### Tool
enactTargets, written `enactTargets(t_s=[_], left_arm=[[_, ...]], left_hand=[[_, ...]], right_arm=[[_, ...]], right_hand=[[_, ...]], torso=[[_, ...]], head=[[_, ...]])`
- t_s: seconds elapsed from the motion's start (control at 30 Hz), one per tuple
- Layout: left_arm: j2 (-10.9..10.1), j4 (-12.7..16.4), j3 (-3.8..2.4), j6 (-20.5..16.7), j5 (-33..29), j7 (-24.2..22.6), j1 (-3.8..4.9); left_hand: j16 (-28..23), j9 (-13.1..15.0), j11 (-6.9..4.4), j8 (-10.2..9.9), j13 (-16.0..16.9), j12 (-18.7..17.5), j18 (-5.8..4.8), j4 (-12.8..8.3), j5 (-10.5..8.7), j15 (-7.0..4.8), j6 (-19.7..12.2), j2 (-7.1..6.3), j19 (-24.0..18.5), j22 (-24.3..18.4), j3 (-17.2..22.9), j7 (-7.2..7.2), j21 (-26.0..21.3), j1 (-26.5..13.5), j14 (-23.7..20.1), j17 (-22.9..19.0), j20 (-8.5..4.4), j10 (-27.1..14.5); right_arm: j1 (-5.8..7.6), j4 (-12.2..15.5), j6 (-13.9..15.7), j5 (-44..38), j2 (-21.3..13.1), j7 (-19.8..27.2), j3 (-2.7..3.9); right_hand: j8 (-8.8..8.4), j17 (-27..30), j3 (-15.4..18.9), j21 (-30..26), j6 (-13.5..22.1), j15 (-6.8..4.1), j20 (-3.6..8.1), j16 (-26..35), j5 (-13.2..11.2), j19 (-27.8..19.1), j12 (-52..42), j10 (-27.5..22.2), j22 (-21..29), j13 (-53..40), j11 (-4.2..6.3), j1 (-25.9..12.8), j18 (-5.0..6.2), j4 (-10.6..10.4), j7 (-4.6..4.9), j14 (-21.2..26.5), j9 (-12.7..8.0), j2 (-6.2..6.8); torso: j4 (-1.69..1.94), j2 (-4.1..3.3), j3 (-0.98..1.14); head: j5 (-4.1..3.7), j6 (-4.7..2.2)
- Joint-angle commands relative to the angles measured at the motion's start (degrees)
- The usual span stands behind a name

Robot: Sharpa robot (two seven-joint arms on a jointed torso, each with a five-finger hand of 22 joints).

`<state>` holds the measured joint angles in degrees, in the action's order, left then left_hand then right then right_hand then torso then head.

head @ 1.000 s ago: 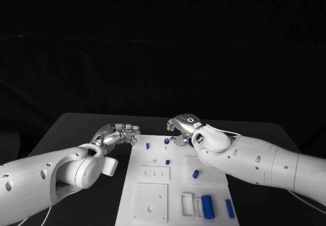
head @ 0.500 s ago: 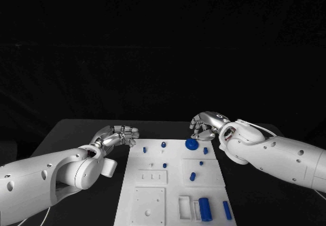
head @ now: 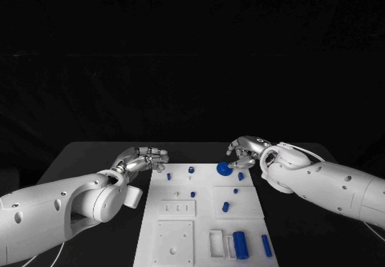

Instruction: Assemble the parts on the task board

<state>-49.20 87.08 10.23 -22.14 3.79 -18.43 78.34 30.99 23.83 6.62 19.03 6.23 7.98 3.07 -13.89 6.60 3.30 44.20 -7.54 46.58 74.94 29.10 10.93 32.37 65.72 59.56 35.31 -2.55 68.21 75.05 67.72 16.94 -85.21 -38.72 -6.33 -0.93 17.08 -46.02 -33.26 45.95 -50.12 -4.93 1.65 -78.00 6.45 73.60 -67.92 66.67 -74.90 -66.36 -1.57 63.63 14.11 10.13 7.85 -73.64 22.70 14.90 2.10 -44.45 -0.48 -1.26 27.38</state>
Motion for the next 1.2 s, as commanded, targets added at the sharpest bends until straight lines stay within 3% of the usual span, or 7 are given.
enactTargets(t_s=[0.03,0.2,0.37,0.5,0.97,1.1,1.2], left_arm=[[0.3,0.1,-0.03,0.2,0.3,-0.3,0.04],[0.3,0.0,-0.03,0.4,0.3,-0.4,0.04],[0.3,0.1,-0.03,0.4,0.3,-0.4,0.04],[0.3,0.1,-0.03,0.4,0.3,-0.4,0.04],[0.3,0.2,-0.03,0.6,0.3,-0.3,0.04],[0.5,0.1,-0.03,0.6,0.3,-0.3,0.04],[0.4,0.1,-0.03,0.7,0.3,-0.2,0.04]], left_hand=[[-0.4,-0.1,0.13,-0.2,0.1,0.3,0.51,-0.4,-0.21,-0.25,0.2,0.08,-0.2,1.0,0.1,0.26,0.3,-0.7,0.2,0.1,-0.05,-0.3],[-0.4,-0.1,0.57,-0.3,0.0,0.1,0.49,-0.5,-0.21,-0.28,0.2,0.14,-0.2,0.9,0.1,0.28,0.4,-0.7,0.3,0.3,-0.09,-1.5],[-0.5,-0.1,0.89,-0.3,0.0,-0.1,0.47,-0.6,-0.20,-0.28,0.2,0.21,-0.3,0.9,0.1,0.25,0.5,-0.8,0.3,0.4,-0.10,-2.3],[-0.6,-0.1,1.04,-0.3,0.0,-0.1,0.47,-0.6,-0.21,-0.27,0.2,0.21,-0.3,0.9,0.1,0.27,0.5,-0.8,0.3,0.5,-0.10,-2.7],[-0.7,-0.2,1.59,-0.3,-0.1,-0.4,0.45,-0.7,-0.20,-0.24,0.2,0.22,-0.4,0.9,0.2,0.28,0.6,-0.9,0.3,0.7,-0.09,-4.2],[-0.8,-0.2,1.65,-0.3,-0.1,-0.5,0.45,-0.7,-0.20,-0.24,0.2,0.19,-0.4,0.9,0.2,0.29,0.7,-0.9,0.3,0.7,-0.08,-4.4],[-0.8,-0.2,1.67,-0.3,-0.1,-0.5,0.45,-0.7,-0.20,-0.23,0.1,0.20,-0.4,0.9,0.2,0.30,0.7,-1.0,0.3,0.7,-0.08,-4.4]], right_arm=[[-0.35,-1.0,-1.6,-0.6,0.8,1.0,0.01],[-0.79,-2.4,-2.0,-0.5,1.9,1.2,0.00],[-1.15,-2.8,-2.2,-0.8,2.3,1.6,-0.02],[-1.28,-3.3,-2.6,-0.8,2.6,1.6,-0.06],[-1.97,-4.9,-3.5,-0.7,3.5,2.0,-0.10],[-2.07,-5.2,-3.8,-0.5,3.6,1.9,-0.14],[-2.27,-5.7,-4.0,-0.4,3.9,2.0,-0.18]], right_hand=[[-0.48,-1.1,0.6,1.1,0.7,0.39,1.68,-0.7,0.2,0.6,-2.5,0.8,-1.5,-2.4,-0.24,-0.8,0.89,0.1,0.52,0.6,-0.2,0.10],[-0.77,-2.0,1.1,2.0,1.4,0.67,1.97,-1.0,0.5,0.2,-3.3,0.7,-1.5,-3.3,-0.52,-1.0,0.89,0.3,0.80,0.9,-0.2,-0.16],[-0.55,-2.6,1.1,2.8,1.0,0.70,2.25,-1.3,1.3,0.2,-4.5,1.7,-1.5,-4.5,-0.53,-0.9,0.89,0.6,0.79,0.9,-0.1,-0.65],[-0.49,-2.9,1.2,3.1,1.0,0.69,2.33,-1.3,1.6,0.0,-4.7,1.7,-1.5,-4.6,-0.52,-1.1,0.89,0.6,0.78,1.0,-0.1,-0.80],[-0.30,-3.4,0.9,3.8,0.7,0.60,2.37,-1.2,1.4,-0.4,-4.7,1.5,-1.4,-4.7,-0.43,-1.0,0.89,0.8,0.68,1.1,0.0,-1.51],[-0.23,-3.7,0.7,4.0,0.6,0.58,2.33,-1.1,1.1,-0.6,-4.7,1.4,-1.4,-4.7,-0.41,-1.0,0.89,0.8,0.66,1.1,0.1,-2.04],[-0.24,-3.7,0.5,4.1,0.6,0.58,2.31,-1.1,1.0,-0.7,-4.7,1.4,-1.4,-4.7,-0.40,-1.1,0.89,0.8,0.66,1.1,0.1,-2.22]], torso=[[-0.01,-0.06,0.00],[0.26,-0.03,-0.14],[0.19,0.02,-0.25],[0.05,0.06,-0.19],[0.15,0.07,-0.16],[0.18,0.07,-0.16],[0.18,0.07,-0.17]], head=[[0.02,0.08],[0.25,0.79],[0.16,1.18],[0.34,1.42],[0.67,1.64],[0.21,1.55],[0.50,1.52]])
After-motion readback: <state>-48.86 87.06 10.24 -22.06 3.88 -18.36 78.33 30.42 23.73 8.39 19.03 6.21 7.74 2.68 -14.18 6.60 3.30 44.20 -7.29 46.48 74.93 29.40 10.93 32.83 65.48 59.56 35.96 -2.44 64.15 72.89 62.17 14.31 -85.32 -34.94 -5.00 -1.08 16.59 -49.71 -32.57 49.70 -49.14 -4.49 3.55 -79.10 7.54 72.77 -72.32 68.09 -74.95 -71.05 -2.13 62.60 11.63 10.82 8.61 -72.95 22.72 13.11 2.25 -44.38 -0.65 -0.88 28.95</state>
